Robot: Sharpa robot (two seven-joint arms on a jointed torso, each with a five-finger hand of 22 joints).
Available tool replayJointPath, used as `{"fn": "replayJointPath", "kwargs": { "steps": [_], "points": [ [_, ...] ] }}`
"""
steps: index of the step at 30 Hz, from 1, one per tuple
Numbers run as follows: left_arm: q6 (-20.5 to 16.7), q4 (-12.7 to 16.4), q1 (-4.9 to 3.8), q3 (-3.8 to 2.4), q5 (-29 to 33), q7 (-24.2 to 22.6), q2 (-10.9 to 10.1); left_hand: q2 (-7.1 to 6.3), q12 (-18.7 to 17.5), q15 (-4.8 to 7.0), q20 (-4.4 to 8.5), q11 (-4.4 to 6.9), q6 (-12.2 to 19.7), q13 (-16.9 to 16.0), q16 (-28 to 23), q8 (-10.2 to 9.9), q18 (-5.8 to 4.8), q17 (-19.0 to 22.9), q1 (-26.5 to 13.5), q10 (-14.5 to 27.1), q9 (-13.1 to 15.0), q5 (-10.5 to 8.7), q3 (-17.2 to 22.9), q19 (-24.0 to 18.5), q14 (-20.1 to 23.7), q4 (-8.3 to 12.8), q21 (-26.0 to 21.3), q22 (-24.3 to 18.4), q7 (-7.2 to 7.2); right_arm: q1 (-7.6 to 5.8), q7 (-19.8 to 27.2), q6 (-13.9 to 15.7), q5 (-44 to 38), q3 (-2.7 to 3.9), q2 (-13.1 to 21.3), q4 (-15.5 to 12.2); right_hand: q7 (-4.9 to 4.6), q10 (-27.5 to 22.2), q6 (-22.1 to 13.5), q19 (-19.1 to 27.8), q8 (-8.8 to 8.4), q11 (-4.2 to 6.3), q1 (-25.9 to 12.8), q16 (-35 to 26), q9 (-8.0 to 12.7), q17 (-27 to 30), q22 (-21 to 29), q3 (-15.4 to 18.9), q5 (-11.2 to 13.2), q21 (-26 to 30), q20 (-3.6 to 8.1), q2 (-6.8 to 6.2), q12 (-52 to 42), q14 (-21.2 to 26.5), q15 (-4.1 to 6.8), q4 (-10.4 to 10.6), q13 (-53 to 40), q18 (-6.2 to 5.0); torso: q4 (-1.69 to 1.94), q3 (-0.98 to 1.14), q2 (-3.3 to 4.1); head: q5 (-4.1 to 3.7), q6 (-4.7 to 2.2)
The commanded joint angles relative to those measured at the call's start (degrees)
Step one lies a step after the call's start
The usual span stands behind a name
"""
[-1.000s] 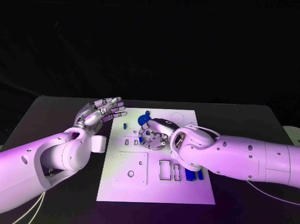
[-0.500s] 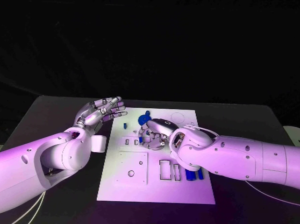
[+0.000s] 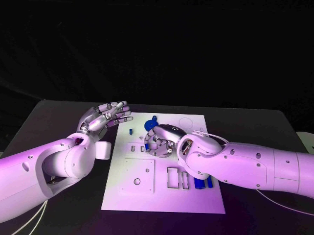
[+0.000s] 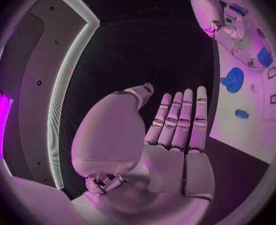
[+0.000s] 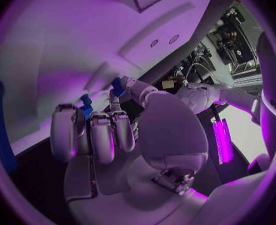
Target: Assemble the parts on the task board
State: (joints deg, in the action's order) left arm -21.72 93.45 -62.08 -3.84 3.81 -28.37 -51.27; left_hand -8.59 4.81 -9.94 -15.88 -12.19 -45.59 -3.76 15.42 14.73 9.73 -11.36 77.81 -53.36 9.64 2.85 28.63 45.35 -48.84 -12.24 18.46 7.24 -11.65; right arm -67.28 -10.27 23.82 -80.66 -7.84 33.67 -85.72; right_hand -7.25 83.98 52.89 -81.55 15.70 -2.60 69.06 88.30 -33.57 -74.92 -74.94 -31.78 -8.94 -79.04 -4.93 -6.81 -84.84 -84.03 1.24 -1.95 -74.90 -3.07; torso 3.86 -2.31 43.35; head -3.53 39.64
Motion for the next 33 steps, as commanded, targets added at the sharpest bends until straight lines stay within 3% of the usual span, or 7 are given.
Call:
{"fn": "replayJointPath", "kwargs": {
  "steps": [1, 6, 27, 33],
  "points": [
    [0.52, 0.15, -0.02, -0.04, 0.12, -0.48, 0.04, -0.05, -0.33, -0.08, -0.18, -0.01, -0.11, 0.0, -0.28, -0.35, 0.64, -0.07, 0.32, -0.19, -0.06, 0.07, 0.23, -0.29, 0.2, 0.02, 0.11, -0.07, -3.43, 0.33, -0.72, -2.01, -0.83, -0.22, -0.1, 0.2, -0.24, 1.42, 0.16, -0.21, -0.16, -0.21, -0.66, -0.02, 0.12, -8.34, -3.13, 0.07, 0.42, -0.04, -0.03, -0.14, 0.06, -4.57, -0.07, 0.29, -9.48, -0.26, 0.04, 0.01, -0.03, -0.02, 0.01],
    [0.51, 0.15, -0.02, -0.04, 0.12, -0.49, 0.05, -0.05, -0.33, -0.08, -0.18, -0.01, -0.11, 0.0, -0.28, -0.35, 0.64, -0.07, 0.32, -0.19, -0.06, 0.07, 0.23, -0.29, 0.2, 0.02, 0.11, -0.07, -3.43, 0.41, -0.76, -2.59, -0.88, -0.24, -0.13, 0.33, -0.59, 0.99, -0.54, 0.02, -0.87, -0.51, -1.43, -0.08, 0.51, -8.17, -2.85, 0.43, 1.61, 0.31, -0.18, -0.75, 0.52, -4.53, -0.3, 0.63, -9.02, -0.33, 0.0, -0.02, -0.04, -0.06, -0.1],
    [0.63, -0.01, -0.02, -0.04, 0.13, -0.34, 0.14, -0.1, -0.41, -0.1, -0.19, -0.04, -0.11, 0.01, -0.35, -0.43, 0.63, -0.09, 0.23, -0.17, -0.09, 0.07, 0.36, -0.35, 0.25, 0.12, 0.1, -0.11, -3.46, 0.51, -0.55, -2.0, -1.23, -0.28, -0.18, 0.37, -0.92, 0.67, -1.24, 0.15, -1.52, -0.79, -1.88, -0.13, 0.84, -7.98, -2.7, 0.9, 1.5, 0.56, -0.37, -1.36, 0.85, -4.48, -0.53, 0.85, -8.71, -0.38, -0.03, 0.02, -0.01, -0.07, -0.24],
    [0.62, -0.01, -0.02, -0.04, 0.13, -0.3, 0.13, -0.1, -0.41, -0.1, -0.19, -0.04, -0.11, 0.01, -0.35, -0.43, 0.63, -0.09, 0.23, -0.17, -0.09, 0.07, 0.36, -0.35, 0.25, 0.12, 0.1, -0.11, -3.46, 0.52, -0.49, -1.82, -1.25, -0.29, -0.14, 0.44, -1.49, 0.34, -2.38, 0.33, -2.73, -1.33, -3.05, -0.21, 1.42, -7.75, -2.5, 2.42, 2.6, 0.91, -0.79, -2.45, 1.18, -4.42, -1.01, 1.66, -8.38, -0.45, 0.0, -0.01, -0.01, -0.13, -0.24]
  ]
}}
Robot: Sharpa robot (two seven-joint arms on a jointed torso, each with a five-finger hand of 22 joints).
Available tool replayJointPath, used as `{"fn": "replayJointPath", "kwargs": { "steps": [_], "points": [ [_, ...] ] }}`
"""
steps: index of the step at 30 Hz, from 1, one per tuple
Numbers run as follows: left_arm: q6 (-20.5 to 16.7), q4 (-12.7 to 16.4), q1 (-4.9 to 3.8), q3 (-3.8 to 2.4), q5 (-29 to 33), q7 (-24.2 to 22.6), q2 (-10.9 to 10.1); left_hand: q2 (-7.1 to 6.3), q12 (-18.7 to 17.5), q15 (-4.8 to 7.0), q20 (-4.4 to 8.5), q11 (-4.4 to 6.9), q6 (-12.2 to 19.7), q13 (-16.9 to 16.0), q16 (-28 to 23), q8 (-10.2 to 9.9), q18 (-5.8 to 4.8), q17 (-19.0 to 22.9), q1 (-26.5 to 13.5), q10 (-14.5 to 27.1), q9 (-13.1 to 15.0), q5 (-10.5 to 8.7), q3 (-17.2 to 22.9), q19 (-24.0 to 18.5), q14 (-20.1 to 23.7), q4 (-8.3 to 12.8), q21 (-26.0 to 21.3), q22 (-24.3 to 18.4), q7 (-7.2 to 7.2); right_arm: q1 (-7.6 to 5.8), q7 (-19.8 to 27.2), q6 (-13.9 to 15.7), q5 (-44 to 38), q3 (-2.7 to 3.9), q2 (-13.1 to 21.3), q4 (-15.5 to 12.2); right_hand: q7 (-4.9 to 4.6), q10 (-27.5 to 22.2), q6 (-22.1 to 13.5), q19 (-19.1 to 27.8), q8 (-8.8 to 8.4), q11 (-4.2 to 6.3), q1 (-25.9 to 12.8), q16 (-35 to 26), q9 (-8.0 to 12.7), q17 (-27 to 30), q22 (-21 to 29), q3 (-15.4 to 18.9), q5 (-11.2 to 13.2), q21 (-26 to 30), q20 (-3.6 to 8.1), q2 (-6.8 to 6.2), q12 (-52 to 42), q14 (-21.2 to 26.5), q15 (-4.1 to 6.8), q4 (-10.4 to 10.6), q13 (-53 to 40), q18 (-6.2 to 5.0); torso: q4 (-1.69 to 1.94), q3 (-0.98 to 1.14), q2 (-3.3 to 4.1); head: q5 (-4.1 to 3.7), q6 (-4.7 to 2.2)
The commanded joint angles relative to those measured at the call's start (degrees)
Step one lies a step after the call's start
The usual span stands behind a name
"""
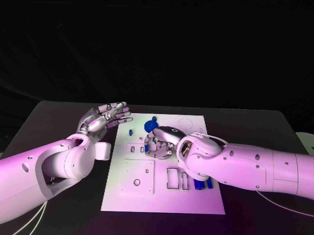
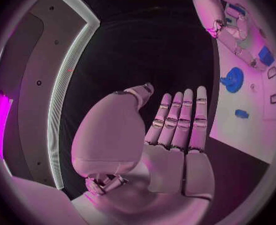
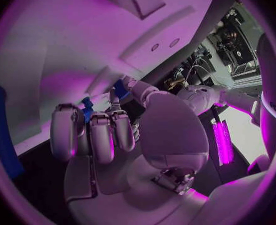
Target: Assemble the parts on the task board
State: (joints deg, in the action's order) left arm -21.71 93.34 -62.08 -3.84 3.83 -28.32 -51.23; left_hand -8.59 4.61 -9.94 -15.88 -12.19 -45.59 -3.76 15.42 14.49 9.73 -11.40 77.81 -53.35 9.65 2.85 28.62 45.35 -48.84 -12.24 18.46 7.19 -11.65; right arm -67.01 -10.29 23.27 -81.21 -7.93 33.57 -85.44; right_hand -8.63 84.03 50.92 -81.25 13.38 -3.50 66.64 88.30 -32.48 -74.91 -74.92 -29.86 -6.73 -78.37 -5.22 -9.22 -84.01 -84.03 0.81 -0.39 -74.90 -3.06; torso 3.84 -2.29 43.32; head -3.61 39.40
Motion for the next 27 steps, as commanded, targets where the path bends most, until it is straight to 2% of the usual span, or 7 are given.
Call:
{"fn": "replayJointPath", "kwargs": {
  "steps": [1, 7, 22, 24, 25, 27],
  "points": [
    [0.62, 0.1, -0.02, -0.04, 0.11, -0.35, 0.09, -0.1, -0.2, -0.1, -0.19, -0.04, -0.11, 0.01, -0.35, -0.19, 0.63, -0.05, 0.23, -0.17, -0.09, 0.07, 0.36, -0.35, 0.25, 0.12, 0.1, -0.06, -3.46, 0.25, -0.44, -1.22, -0.7, -0.2, -0.04, 0.17, -0.2, 0.19, -0.62, 0.05, -0.64, -0.52, -0.83, -0.22, 0.43, -7.74, -2.51, 0.86, 0.62, 0.28, -0.58, -0.23, 0.45, -4.42, -0.66, 0.29, -8.28, -0.46, 0.03, -0.04, 0.0, -0.07, 0.04],
    [0.81, 0.12, -0.02, -0.04, 0.11, -0.19, 0.1, -0.14, -0.27, -0.12, -0.2, -0.07, -0.1, 0.01, -0.4, -0.26, 0.63, -0.07, 0.11, -0.14, -0.11, 0.07, 0.45, -0.39, 0.29, 0.17, 0.1, -0.08, -3.49, 0.25, -0.18, -0.75, -0.57, -0.2, -0.11, 0.29, -0.49, -0.27, -1.64, 0.21, -1.56, -0.81, -1.22, -0.26, 0.75, -7.61, -2.32, 2.19, 1.32, 0.59, -0.84, -0.74, 0.9, -4.38, -0.93, 0.9, -7.82, -0.53, 0.04, -0.05, 0.04, -0.25, 0.0],
    [0.82, 0.09, -0.02, -0.04, 0.11, -0.17, 0.09, -0.16, -0.29, -0.13, -0.2, -0.08, -0.08, 0.02, -0.42, -0.28, 0.62, -0.07, 0.09, -0.12, -0.12, 0.07, 0.47, -0.41, 0.3, 0.19, 0.1, -0.09, -3.5, 0.25, 0.13, 0.04, -0.31, -0.21, -0.1, 0.67, -0.62, -0.8, -2.14, 0.35, -1.92, -0.93, -1.13, -0.29, 0.85, -7.5, -2.15, 2.64, 1.11, 0.82, -0.94, -0.78, 1.44, -4.35, -1.03, 1.09, -7.28, -0.58, 0.03, 0.0, -0.03, -0.14, -0.04],
    [0.71, 0.06, -0.02, -0.04, -0.01, 0.04, 0.09, -0.16, -0.29, -0.13, -0.2, -0.08, -0.08, 0.02, -0.42, -0.28, 0.62, -0.07, 0.09, -0.12, -0.12, 0.07, 0.47, -0.41, 0.3, 0.19, 0.1, -0.09, -3.5, 0.26, 0.5, 0.6, -0.3, -0.21, 0.04, 0.45, -0.76, -0.95, -2.7, 0.41, -2.31, -1.08, -1.54, -0.3, 0.93, -7.47, -2.1, 3.65, 0.55, 0.95, -1.08, -1.33, 1.56, -4.34, -1.15, 1.54, -7.17, -0.6, 0.06, 0.0, -0.02, -0.15, -0.1],
    [0.56, 0.02, -0.02, -0.04, -0.26, 0.28, 0.08, -0.18, -0.32, -0.14, -0.21, -0.08, -0.07, 0.02, -0.45, -0.31, 0.62, -0.08, 0.09, -0.11, -0.13, 0.07, 0.53, -0.43, 0.32, 0.26, 0.09, -0.1, -3.5, 0.27, 0.7, 0.9, -0.28, -0.21, 0.15, 0.28, -0.99, -1.06, -3.72, 0.45, -2.91, -1.28, -1.99, -0.27, 1.04, -7.6, -2.07, 4.91, -0.77, 1.05, -1.22, -1.91, 1.63, -4.36, -1.33, 2.15, -7.09, -0.62, 0.06, -0.01, -0.03, -0.16, -0.12],
    [0.21, -0.17, -0.02, -0.04, -1.15, 1.06, 0.06, -0.78, -0.41, -0.14, -0.2, -0.05, -0.09, 0.02, -0.54, -0.4, 0.62, -0.11, 0.31, -0.09, -0.15, 0.06, 0.6, -0.49, 0.37, 0.88, 0.11, -0.14, -3.41, 0.29, 1.26, 1.76, -0.12, -0.21, 0.59, -0.29, -1.49, -1.17, -5.5, 0.35, -3.84, -1.73, -2.76, -0.11, 1.2, -8.19, -2.25, 6.97, -1.27, 0.99, -1.51, -2.51, 1.67, -4.47, -1.71, 3.34, -7.03, -0.57, 0.08, 0.02, -0.04, -0.16, -0.1]
  ]
}}
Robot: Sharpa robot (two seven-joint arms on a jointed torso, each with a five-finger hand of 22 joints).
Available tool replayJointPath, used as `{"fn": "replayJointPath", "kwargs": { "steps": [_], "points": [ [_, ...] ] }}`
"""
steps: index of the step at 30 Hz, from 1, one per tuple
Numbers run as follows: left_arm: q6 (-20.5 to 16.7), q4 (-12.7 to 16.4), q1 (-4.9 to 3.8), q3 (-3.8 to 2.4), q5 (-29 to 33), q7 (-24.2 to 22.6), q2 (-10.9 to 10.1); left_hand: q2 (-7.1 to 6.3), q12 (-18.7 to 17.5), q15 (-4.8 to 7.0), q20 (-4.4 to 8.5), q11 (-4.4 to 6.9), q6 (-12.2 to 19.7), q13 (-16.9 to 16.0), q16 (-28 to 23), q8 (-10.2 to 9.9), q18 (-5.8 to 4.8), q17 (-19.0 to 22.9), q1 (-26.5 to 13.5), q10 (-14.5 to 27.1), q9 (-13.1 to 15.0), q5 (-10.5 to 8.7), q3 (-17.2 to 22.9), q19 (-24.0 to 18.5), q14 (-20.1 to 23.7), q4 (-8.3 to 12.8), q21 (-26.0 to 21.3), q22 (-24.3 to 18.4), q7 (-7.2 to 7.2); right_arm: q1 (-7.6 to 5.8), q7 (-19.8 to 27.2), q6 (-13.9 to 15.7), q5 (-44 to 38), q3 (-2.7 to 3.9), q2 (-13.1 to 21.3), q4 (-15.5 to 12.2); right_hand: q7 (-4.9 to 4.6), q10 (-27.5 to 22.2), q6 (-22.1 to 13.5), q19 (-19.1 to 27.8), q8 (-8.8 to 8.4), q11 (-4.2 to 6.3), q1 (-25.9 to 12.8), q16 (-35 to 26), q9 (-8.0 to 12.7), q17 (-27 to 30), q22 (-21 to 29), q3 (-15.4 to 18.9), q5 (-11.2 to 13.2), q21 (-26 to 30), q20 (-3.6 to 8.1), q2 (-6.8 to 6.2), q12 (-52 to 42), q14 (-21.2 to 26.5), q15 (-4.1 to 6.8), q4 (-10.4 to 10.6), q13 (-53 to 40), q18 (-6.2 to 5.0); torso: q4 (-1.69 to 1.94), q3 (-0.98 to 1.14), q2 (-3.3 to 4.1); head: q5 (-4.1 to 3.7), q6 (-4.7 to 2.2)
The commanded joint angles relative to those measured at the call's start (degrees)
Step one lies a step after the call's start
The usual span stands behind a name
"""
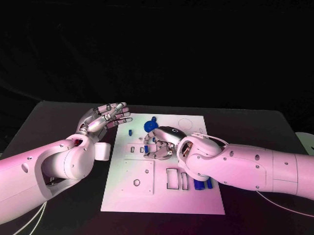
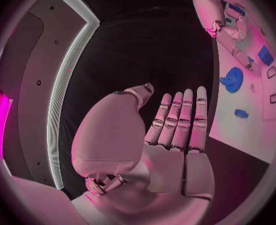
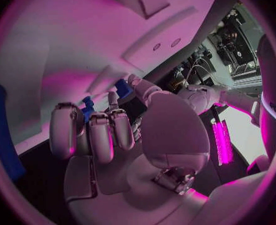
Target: Assemble the parts on the task board
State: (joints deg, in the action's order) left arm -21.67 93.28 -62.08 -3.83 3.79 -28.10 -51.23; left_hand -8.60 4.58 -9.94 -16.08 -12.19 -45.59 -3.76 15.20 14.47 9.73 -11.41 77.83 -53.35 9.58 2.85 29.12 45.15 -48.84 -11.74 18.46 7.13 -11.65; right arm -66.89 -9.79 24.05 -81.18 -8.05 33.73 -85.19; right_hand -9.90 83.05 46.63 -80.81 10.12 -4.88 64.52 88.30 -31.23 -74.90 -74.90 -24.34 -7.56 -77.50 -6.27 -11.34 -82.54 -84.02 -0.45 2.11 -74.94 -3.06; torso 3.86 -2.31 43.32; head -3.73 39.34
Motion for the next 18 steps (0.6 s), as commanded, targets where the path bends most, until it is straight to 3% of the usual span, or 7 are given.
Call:
{"fn": "replayJointPath", "kwargs": {
  "steps": [1, 6, 11, 14, 16, 17, 18],
  "points": [
    [0.03, -0.17, -0.02, -0.05, -1.42, 1.12, 0.06, -1.05, -0.41, -0.13, 0.0, -0.02, -0.13, 0.01, -0.37, -0.4, 0.62, -0.12, 0.28, -0.12, -0.08, 0.06, 0.05, -0.31, 0.4, 0.57, 0.12, -0.1, -3.34, 0.19, 0.97, 1.28, -0.06, -0.09, 0.62, -0.76, -0.49, -0.24, -1.89, -0.1, -0.9, -0.62, -0.73, -0.08, -0.08, -8.26, -2.3, 2.68, -0.66, 0.15, -0.69, -0.46, 0.19, -4.48, -0.7, 1.56, -6.98, -0.58, 0.08, 0.05, -0.05, -0.07, -0.03],
    [-0.04, -0.56, -0.02, -0.05, -5.5, 5.34, -0.12, -2.75, -0.46, 0.31, 0.23, 0.26, -0.46, -0.03, 0.39, -0.5, 0.79, -0.66, -0.71, -0.49, -0.04, 0.05, -1.55, 0.7, -1.26, 1.2, 0.78, -0.01, -3.09, 0.33, 3.38, 4.72, 1.37, -0.05, 2.94, -3.3, -1.39, -0.52, -4.54, -0.19, -2.11, -1.45, -0.22, 0.02, -0.05, -8.52, -2.53, 7.81, -0.99, 0.17, -1.44, -0.06, 0.25, -4.5, -1.46, 4.27, -6.8, -0.57, -0.08, 0.09, -0.14, 0.07, -0.29],
    [4.3, -1.52, -0.05, -0.06, -9.66, 11.77, -0.37, -2.82, 1.55, 1.08, 0.89, 0.7, -1.7, -0.62, 2.57, 0.19, 0.84, -1.93, -5.51, -3.42, 0.32, 0.02, -8.62, 2.81, -3.98, -3.26, 1.54, -0.15, -3.13, 0.21, 6.93, 7.51, 5.27, 0.26, 6.13, -6.66, -1.46, -0.27, -4.46, -0.2, -1.98, -1.55, 1.07, 0.08, -0.24, -8.73, -2.6, 10.01, -1.47, 0.22, -1.62, 0.75, -0.09, -4.54, -1.58, 5.31, -7.07, -0.6, -0.21, 0.1, -0.15, 0.04, -0.52],
    [5.89, -1.93, -0.08, -0.06, -11.77, 11.88, -0.45, -2.05, 3.8, 2.18, 1.75, 1.82, -2.95, -1.41, 5.15, 1.29, 0.88, -3.21, -4.68, -6.33, 0.77, 0.04, -10.22, 4.99, -6.68, -4.08, 2.77, 0.22, -2.25, -0.12, 10.23, 8.56, 9.34, 0.48, 8.23, -8.64, -1.35, -0.25, -3.98, 0.0, -1.71, -1.45, 2.09, 0.09, -0.37, -8.74, -2.36, 10.38, -1.88, 0.53, -1.61, 1.44, -0.15, -4.54, -1.52, 5.53, -7.1, -0.68, -0.31, 0.2, -0.2, 0.21, -0.52],
    [6.89, -2.27, -0.18, -0.06, -13.33, 11.5, -0.47, -1.08, 8.67, 4.62, 3.63, 4.21, -4.98, -3.71, 11.26, 3.2, 0.85, -6.32, -3.17, -12.57, 1.57, -0.16, -10.42, 9.1, -12.29, -4.09, 5.91, 1.64, -0.5, -0.73, 12.75, 8.74, 13.74, 0.66, 10.11, -10.23, -1.17, -0.34, -3.42, 0.3, -1.41, -1.3, 3.56, -0.02, -0.49, -8.38, -2.0, 10.12, -1.91, 0.98, -1.53, 2.56, -0.08, -4.44, -1.41, 5.42, -7.0, -0.81, -0.4, 0.26, -0.25, 0.36, -0.37],
    [7.19, -2.49, -0.3, -0.07, -13.81, 11.45, -0.45, -1.0, 9.51, 4.92, 4.02, 4.16, -4.98, -4.24, 12.63, 3.54, 0.79, -7.19, -2.93, -12.81, 1.72, -0.17, -10.66, 9.51, -12.26, -4.22, 6.51, 1.94, -0.08, -1.08, 13.56, 8.53, 15.81, 0.71, 10.86, -10.81, -1.08, -0.32, -3.1, 0.31, -1.25, -1.23, 3.73, -0.02, -0.55, -8.36, -1.99, 10.11, -1.79, 1.02, -1.49, 2.89, -0.11, -4.44, -1.35, 5.54, -7.02, -0.81, -0.44, 0.28, -0.29, 0.4, -0.43],
    [7.59, -2.76, -0.43, -0.07, -14.2, 11.53, -0.4, -1.17, 13.4, 6.42, 5.32, 6.22, -6.18, -6.36, 18.25, 4.98, 0.92, -10.07, -1.79, -16.5, 2.36, 0.76, -11.09, 12.7, -16.86, -3.65, 9.36, 3.35, 0.9, -1.46, 14.21, 8.3, 17.94, 0.76, 11.59, -11.35, -0.91, -0.2, -2.5, 0.19, -0.92, -1.08, 3.89, -0.01, -0.67, -8.43, -2.16, 10.06, -1.84, 0.88, -1.41, 3.51, -0.21, -4.45, -1.24, 5.82, -7.11, -0.78, -0.48, 0.33, -0.35, 0.26, -0.56]
  ]
}}
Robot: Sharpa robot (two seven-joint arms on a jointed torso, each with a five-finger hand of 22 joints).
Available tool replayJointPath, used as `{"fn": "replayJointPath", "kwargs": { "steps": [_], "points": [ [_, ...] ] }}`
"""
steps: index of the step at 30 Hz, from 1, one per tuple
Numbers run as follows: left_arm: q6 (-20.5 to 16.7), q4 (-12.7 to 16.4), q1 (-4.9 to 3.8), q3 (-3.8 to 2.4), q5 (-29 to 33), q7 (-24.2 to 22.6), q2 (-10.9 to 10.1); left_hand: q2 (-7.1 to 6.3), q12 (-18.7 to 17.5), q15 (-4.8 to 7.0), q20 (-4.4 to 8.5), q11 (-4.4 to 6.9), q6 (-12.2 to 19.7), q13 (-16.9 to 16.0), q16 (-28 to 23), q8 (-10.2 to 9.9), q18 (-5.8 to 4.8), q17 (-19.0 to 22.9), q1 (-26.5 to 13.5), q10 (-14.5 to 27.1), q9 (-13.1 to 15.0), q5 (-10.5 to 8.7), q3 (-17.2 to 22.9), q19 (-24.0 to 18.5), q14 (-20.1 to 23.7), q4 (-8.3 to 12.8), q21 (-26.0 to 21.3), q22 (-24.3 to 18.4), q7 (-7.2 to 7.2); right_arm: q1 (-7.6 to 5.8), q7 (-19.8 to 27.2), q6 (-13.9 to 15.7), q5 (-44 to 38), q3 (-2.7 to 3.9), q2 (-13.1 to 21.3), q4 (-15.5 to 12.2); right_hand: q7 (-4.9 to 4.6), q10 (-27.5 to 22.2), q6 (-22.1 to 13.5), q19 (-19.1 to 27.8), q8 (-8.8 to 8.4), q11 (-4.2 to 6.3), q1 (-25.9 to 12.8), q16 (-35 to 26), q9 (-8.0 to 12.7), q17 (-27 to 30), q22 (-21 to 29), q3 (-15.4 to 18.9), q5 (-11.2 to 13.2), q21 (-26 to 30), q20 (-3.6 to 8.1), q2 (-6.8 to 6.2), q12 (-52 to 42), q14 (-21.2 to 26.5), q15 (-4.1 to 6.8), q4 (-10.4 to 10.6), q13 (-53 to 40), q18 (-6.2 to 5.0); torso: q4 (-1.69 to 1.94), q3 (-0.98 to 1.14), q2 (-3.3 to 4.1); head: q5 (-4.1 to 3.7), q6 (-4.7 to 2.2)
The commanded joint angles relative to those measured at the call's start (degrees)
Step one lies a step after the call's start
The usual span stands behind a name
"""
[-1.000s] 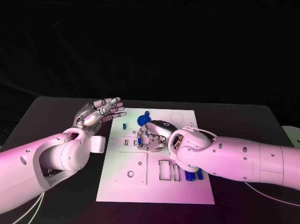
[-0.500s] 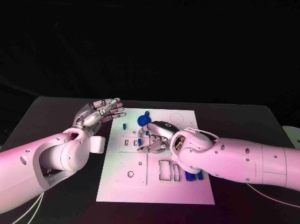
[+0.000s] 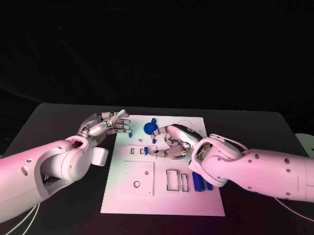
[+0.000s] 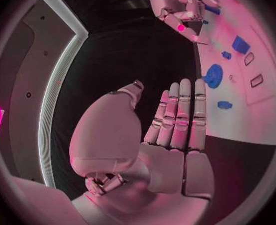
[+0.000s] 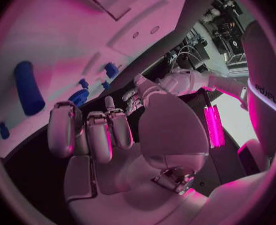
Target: Assemble the parts on the task board
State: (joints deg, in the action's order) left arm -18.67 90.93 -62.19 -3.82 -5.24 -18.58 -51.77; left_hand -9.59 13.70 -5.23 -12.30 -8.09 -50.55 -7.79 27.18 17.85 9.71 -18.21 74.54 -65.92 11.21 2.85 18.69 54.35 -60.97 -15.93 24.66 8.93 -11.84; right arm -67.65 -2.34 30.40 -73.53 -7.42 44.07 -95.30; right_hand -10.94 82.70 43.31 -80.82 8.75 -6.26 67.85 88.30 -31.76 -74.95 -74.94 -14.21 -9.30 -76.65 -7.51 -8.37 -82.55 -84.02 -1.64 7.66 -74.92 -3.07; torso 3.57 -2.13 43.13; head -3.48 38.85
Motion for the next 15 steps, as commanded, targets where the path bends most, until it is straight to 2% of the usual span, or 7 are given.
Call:
{"fn": "replayJointPath", "kwargs": {
  "steps": [1, 4, 6, 7, 8, 11, 15],
  "points": [
    [5.4, -0.82, -0.47, -0.08, -5.65, 2.3, 0.24, -0.04, 6.26, 2.59, 2.85, 2.68, -1.07, -3.81, 10.78, 2.28, 0.81, -5.88, 1.88, -3.63, 1.09, -0.31, -1.08, 5.5, -6.42, 0.47, 5.6, 2.83, 1.51, -1.19, 7.48, 1.72, 12.93, 0.18, 2.14, -1.82, 0.28, 0.22, 1.19, 0.19, 0.66, 0.44, 0.82, 0.0, -0.22, -8.42, -2.13, -0.14, -0.33, 0.05, -0.08, 1.01, -0.26, -4.46, 0.07, 0.42, -7.17, -0.78, -0.27, 0.18, -0.2, 0.06, -0.1],
    [7.74, -2.07, -1.03, -0.09, -7.6, 3.68, 0.63, 0.64, 14.6, 4.25, 5.46, 4.09, -1.04, -10.39, 26.81, 5.98, 0.45, -15.58, 2.72, -1.43, 3.67, 1.03, -2.8, 8.53, -7.53, -0.02, 14.04, 7.79, 2.89, -2.39, 8.98, 0.96, 18.58, 0.28, 4.28, -2.97, 0.48, 0.33, 1.59, 0.21, 0.92, 0.64, 1.45, -0.02, -0.29, -8.4, -2.1, -0.22, -1.8, 0.16, 0.13, 1.56, -0.34, -4.47, 0.27, 0.54, -7.23, -0.79, -0.42, 0.33, -0.36, 0.36, -0.06],
    [10.2, -3.02, -1.78, -0.09, -9.5, 5.96, 1.03, 1.49, 21.1, 5.41, 6.85, 4.28, -0.61, -15.47, 48.3, 9.16, 0.74, -42.35, 3.53, 0.67, 6.14, 0.23, -3.9, 11.86, -17.58, -0.29, 22.44, 12.7, 3.77, -3.36, 9.8, 0.59, 21.62, 0.34, 5.68, -3.51, 0.52, 0.38, 1.75, 0.23, 1.01, 0.68, 1.48, -0.04, -0.32, -8.32, -2.07, -0.22, -1.92, 0.2, 0.16, 1.66, -0.37, -4.45, 0.3, 0.6, -7.27, -0.8, -0.53, 0.46, -0.48, 0.48, 0.09],
    [11.69, -3.44, -2.26, -0.09, -10.61, 7.7, 1.25, 2.17, 24.11, 5.68, 7.55, 4.56, -0.11, -17.82, 52.74, 10.78, 0.46, -48.89, 3.7, 1.94, 7.52, -0.22, -4.29, 13.99, -19.59, -0.64, 27.8, 17.21, 4.08, -3.9, 10.15, 0.38, 22.94, 0.36, 6.33, -3.65, 0.55, 0.4, 1.84, 0.23, 1.07, 0.7, 1.52, -0.06, -0.34, -8.26, -2.08, -0.23, -2.0, 0.21, 0.17, 1.71, -0.39, -4.43, 0.32, 0.62, -7.29, -0.8, -0.54, 0.48, -0.48, 0.48, 0.2],
    [12.96, -3.74, -2.66, -0.09, -11.64, 9.22, 1.42, 2.48, 26.88, 5.73, 7.88, 5.18, 0.81, -19.92, 56.22, 12.25, -1.46, -55.11, 4.08, 3.28, 8.8, 0.23, -4.63, 19.03, -22.21, -0.59, 37.44, 30.48, 3.92, -4.32, 10.36, 0.25, 23.97, 0.38, 6.84, -3.74, 0.56, 0.36, 1.87, 0.26, 1.09, 0.71, 1.55, -0.07, -0.35, -8.21, -2.03, -0.24, -2.02, 0.26, 0.18, 1.74, -0.35, -4.42, 0.32, 0.63, -7.24, -0.82, -0.57, 0.53, -0.48, 0.51, 0.21],
    [18.76, -4.57, -4.22, -0.08, -17.11, 15.64, 2.06, 4.88, 34.0, 5.93, 7.89, 4.77, 4.77, -24.94, 58.1, 17.09, -2.46, -59.09, 5.87, 8.32, 12.79, -0.05, -3.46, 20.88, -23.56, -0.56, 44.15, 39.29, 4.12, -5.95, 10.92, -0.33, 27.92, 0.41, 8.77, -3.69, 0.59, 0.34, 1.97, 0.36, 1.16, 0.75, 1.69, -0.11, -0.37, -8.08, -1.9, -0.31, -2.15, 0.41, 0.21, 1.87, -0.33, -4.39, 0.36, 0.62, -7.21, -0.85, -0.55, 0.71, -0.61, 0.82, 0.34],
    [24.89, -5.18, -5.58, -0.05, -21.26, 21.95, 2.82, 6.19, 35.63, 6.17, 8.1, 4.47, 8.46, -25.88, 57.13, 19.21, -1.79, -58.49, 8.54, 12.41, 14.67, 0.09, -0.2, 20.36, -23.67, -0.32, 41.91, 35.26, 3.84, -7.33, 11.79, -1.65, 32.19, 0.43, 10.29, -2.64, 0.66, 0.42, 2.13, 0.31, 1.27, 0.82, 2.07, -0.14, -0.39, -7.99, -1.97, -0.42, -2.24, 0.36, 0.27, 1.97, -0.38, -4.37, 0.42, 0.47, -7.27, -0.84, -0.42, 0.75, -0.76, 0.92, 0.51]
  ]
}}
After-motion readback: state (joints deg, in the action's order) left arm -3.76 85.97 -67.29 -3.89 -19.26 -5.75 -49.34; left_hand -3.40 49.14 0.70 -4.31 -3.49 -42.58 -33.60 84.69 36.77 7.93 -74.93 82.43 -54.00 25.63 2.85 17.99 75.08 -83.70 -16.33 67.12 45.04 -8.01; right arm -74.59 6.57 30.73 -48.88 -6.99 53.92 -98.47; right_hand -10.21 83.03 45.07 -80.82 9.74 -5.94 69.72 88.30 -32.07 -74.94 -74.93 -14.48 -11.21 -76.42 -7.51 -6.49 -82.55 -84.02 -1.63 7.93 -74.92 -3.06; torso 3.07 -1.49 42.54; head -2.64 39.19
